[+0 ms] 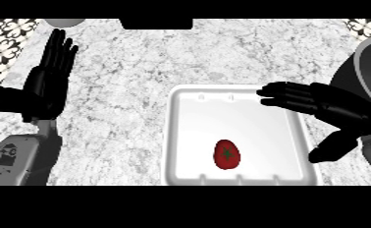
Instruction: Pick the tomato from the tray and place it in the pot
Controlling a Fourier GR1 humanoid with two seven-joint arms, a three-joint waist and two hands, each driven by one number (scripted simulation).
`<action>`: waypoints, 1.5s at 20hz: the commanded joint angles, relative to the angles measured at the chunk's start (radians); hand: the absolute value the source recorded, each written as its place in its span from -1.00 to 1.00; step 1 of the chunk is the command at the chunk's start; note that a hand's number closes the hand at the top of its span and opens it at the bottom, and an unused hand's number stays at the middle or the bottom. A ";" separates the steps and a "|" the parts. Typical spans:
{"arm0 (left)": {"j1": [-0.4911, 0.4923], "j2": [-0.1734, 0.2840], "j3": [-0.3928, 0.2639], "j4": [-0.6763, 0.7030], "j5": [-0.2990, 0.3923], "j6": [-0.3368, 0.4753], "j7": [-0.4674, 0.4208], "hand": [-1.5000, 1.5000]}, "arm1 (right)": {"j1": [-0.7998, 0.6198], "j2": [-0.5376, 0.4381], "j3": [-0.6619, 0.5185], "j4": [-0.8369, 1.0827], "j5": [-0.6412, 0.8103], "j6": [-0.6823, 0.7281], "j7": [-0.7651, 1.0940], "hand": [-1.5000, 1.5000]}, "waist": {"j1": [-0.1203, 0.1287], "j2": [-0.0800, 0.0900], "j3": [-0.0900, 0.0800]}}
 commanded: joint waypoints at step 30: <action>0.015 -0.047 0.071 -0.049 -0.070 -0.075 0.045 0.00 | 0.158 0.433 0.152 -0.029 0.571 0.001 0.273 -1.00 | 0.004 0.002 0.001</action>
